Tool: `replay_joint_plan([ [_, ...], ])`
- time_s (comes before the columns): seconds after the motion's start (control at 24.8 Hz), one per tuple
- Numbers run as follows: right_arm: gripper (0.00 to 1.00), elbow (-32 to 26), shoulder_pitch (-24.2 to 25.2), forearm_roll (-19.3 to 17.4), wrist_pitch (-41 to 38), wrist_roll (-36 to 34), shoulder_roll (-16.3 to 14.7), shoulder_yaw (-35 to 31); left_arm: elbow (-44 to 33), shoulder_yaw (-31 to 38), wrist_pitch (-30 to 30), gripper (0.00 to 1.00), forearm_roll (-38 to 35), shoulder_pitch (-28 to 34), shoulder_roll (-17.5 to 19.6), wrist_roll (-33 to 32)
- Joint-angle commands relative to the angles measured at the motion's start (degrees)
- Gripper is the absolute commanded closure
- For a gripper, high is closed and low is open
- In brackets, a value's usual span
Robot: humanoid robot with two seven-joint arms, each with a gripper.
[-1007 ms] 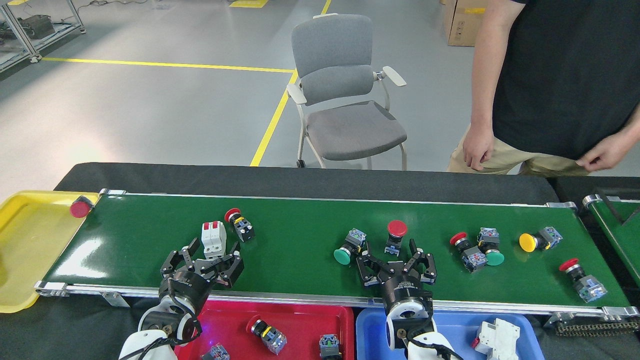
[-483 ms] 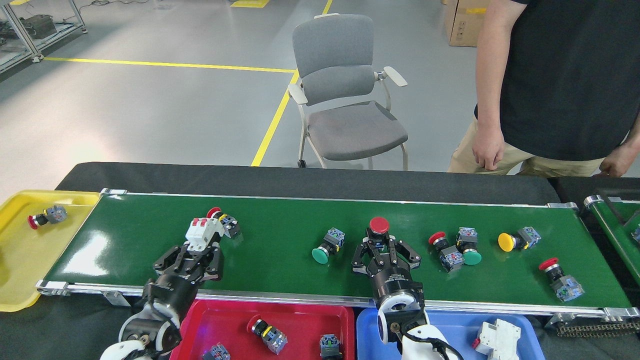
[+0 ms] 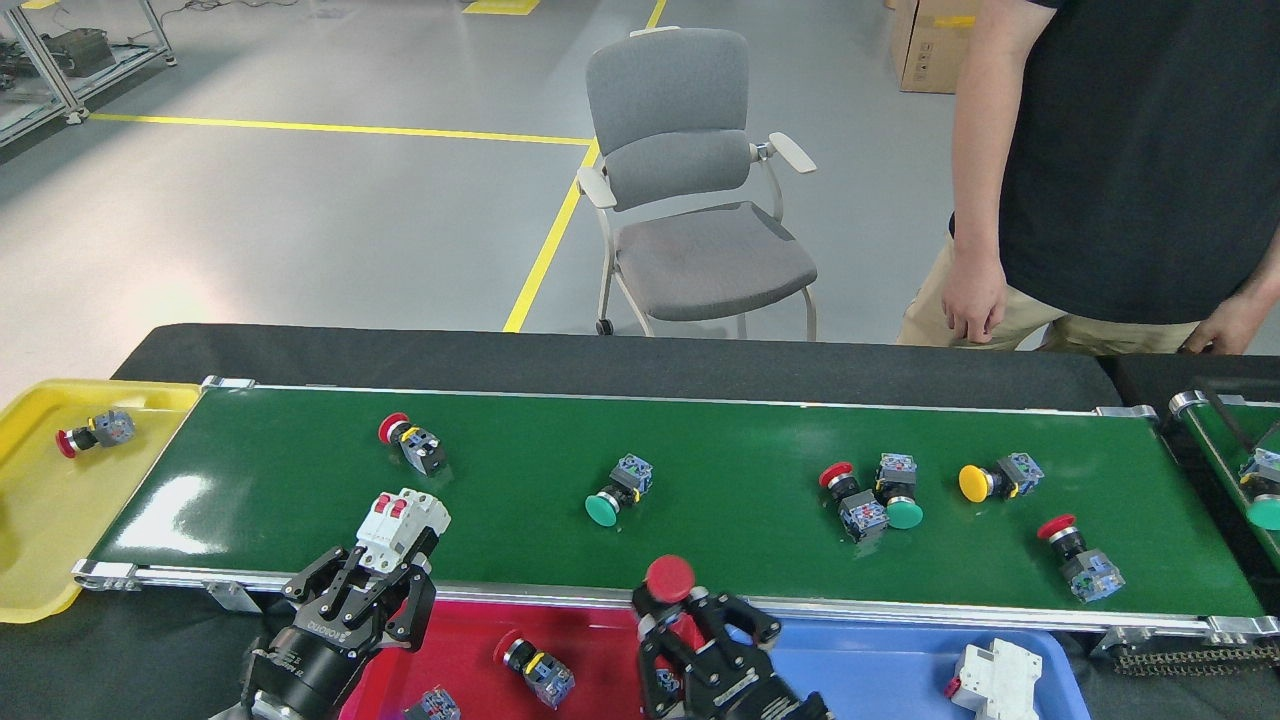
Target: Pick switch part from conveyor to tray
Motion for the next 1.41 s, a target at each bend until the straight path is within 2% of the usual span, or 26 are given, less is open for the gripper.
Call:
replay_joint_plan([
  [0.0,0.0,-0.79,-0.52,-0.03,-0.43,0.01,0.34,0.15,-0.91,0.05,-0.2,0.93,-0.2,-0.65,0.36,0.3],
  [0.16,0.0,-1.05,-1.14,-0.2,0.1,0.27,0.6,-0.38,-2.32,-0.48,-0.02,0.93,-0.38,-0.56,0.27,0.3],
  [0.24,0.0,-1.14,-1.4,-0.29,2.39,0.27,0.69,-4.07,-3.28,-1.01,-0.11,0.93,-0.47,-0.3,0.1,0.3],
  [0.36,0.0,-1.05,-2.81,-0.29,6.08,-0.08,0.69,-8.55,-3.55,-5.75,-0.11,0.92,-0.47,-0.12,0.36,0.3],
  [0.48,0.0,-1.05,-3.68,-0.2,15.39,-0.78,0.51,-13.56,-6.45,-12.6,-0.2,0.92,-0.47,2.25,0.36,0.3],
  [0.6,0.0,-1.4,-2.98,-0.03,23.3,-4.3,-1.6,-14.0,-9.44,-19.2,0.15,0.92,-1.08,4.01,0.1,0.04],
  [0.64,0.0,-2.19,-2.19,-0.03,24.97,-5.79,-2.74,-14.0,-10.23,-21.4,0.33,0.92,-2.66,4.18,-0.34,-0.05],
  [0.77,0.0,-7.2,6.06,-0.03,25.85,-8.51,-4.85,-14.0,-10.49,-26.75,1.91,0.9,-10.22,5.06,-3.5,-0.05],
  [0.93,0.0,-7.12,10.47,0.24,25.77,-10.54,-5.99,-13.91,-10.58,-31.5,2.97,0.87,-12.51,6.82,-6.05,-0.31],
  [1.01,0.0,-7.12,11.08,0.24,25.68,-10.54,-6.96,-13.91,-10.49,-33.35,5.08,0.83,-12.59,6.47,-6.41,-1.81],
  [1.17,0.0,-7.12,11.08,0.15,25.68,-10.54,-7.84,-14.0,-10.58,-38.62,9.47,0.62,-12.59,6.12,-6.76,-3.48],
  [1.21,0.0,-7.12,11.08,0.15,25.68,-10.54,-8.01,-14.09,-10.67,-39.77,10.61,0.51,-12.59,6.2,-6.76,-3.48],
  [1.25,0.0,-7.12,11.17,0.15,25.77,-10.54,-8.36,-14.09,-10.84,-40.82,12.28,0.33,-12.68,6.56,-6.67,-3.48],
  [1.29,0.0,-7.12,11.17,0.15,25.85,-10.62,-8.8,-14.79,-11.2,-41.79,13.95,0.21,-12.77,6.82,-6.67,-3.39],
  [1.37,0.0,-7.12,11.08,0.15,26.03,-11.42,-9.51,-18.57,-11.2,-42.75,15.71,0.11,-12.77,6.82,-6.67,-3.39],
])
